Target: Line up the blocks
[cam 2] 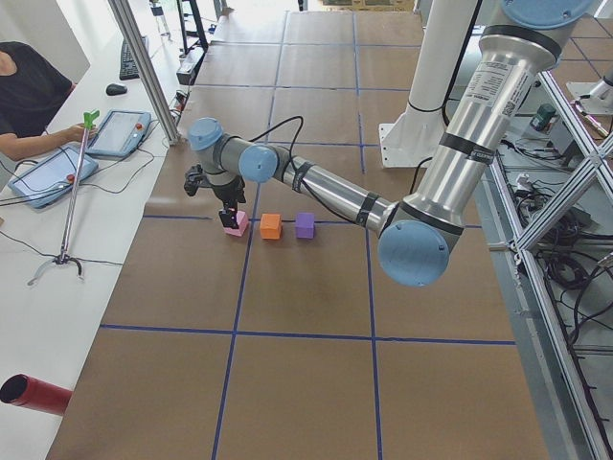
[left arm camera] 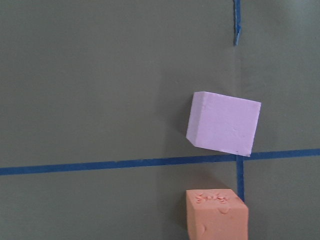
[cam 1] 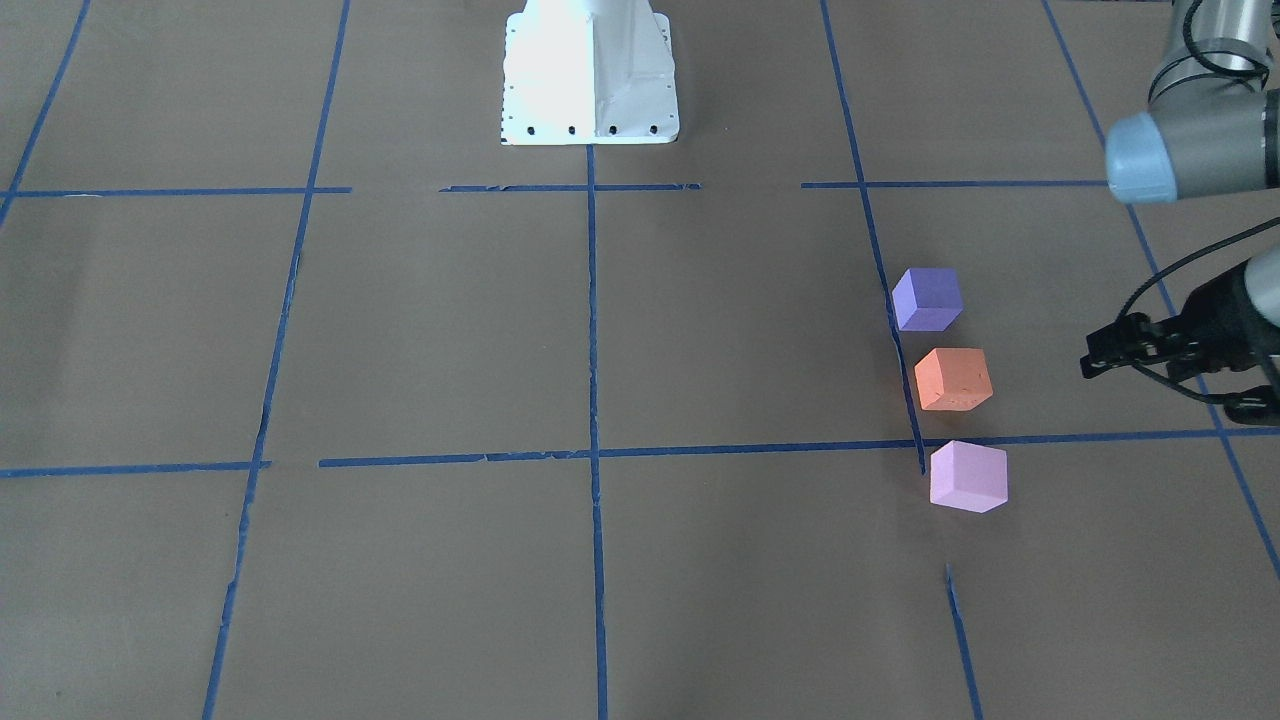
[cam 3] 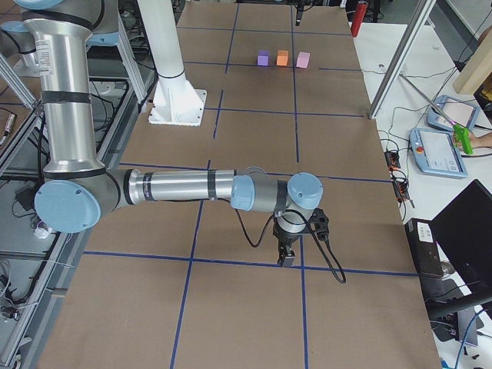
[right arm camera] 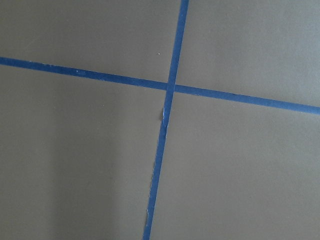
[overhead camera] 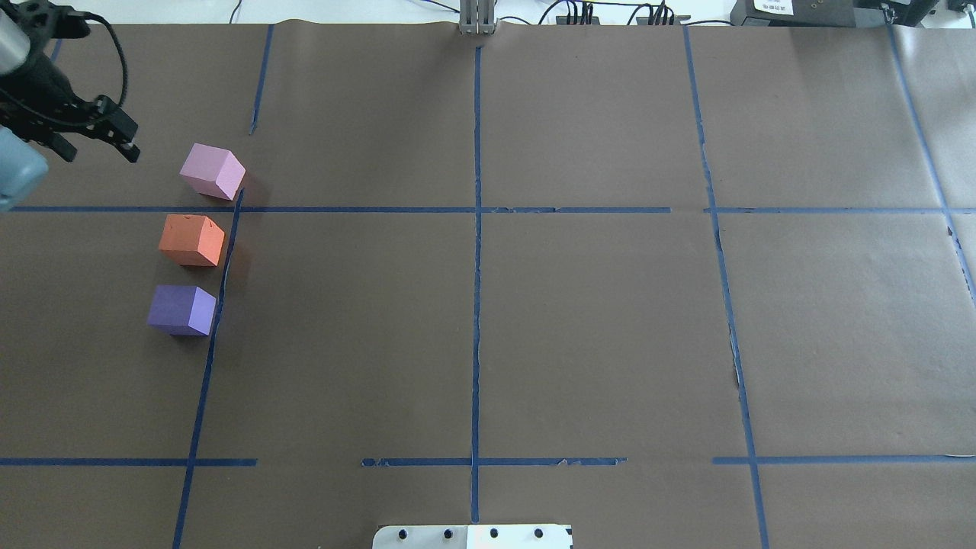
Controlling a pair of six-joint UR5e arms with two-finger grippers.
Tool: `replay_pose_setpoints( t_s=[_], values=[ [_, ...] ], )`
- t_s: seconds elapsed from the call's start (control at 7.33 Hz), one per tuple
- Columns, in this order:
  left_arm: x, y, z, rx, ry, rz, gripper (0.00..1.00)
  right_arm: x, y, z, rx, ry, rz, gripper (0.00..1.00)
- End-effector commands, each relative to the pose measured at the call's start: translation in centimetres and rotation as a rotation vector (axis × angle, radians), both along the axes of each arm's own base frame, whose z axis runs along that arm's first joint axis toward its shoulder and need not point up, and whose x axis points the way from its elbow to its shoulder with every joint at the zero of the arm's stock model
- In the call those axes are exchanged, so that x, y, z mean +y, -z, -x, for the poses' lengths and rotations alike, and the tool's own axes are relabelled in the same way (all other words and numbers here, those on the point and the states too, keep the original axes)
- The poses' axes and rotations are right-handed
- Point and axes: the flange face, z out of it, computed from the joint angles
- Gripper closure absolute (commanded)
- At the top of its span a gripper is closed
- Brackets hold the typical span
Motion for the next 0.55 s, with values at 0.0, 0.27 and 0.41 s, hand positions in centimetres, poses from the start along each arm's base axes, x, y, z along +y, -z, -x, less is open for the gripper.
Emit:
replay_pose_setpoints(
  t_s=[0.0, 0.27, 0.41],
  values=[
    [2.0, -6.3, 11.1, -0.032, -0.065, -0.095, 0.01, 0.0, 0.1, 0.0, 0.000, 0.000, -0.001, 0.00],
    [9.1, -16.3, 20.5, -0.029, -0.102, -0.124, 0.00, 0.0, 0.1, 0.0, 0.000, 0.000, -0.001, 0.00],
    [12.8, -19.9, 22.6, -0.021, -0.107, -0.120, 0.00, 0.0, 0.1, 0.0, 0.000, 0.000, -0.001, 0.00]
  ],
)
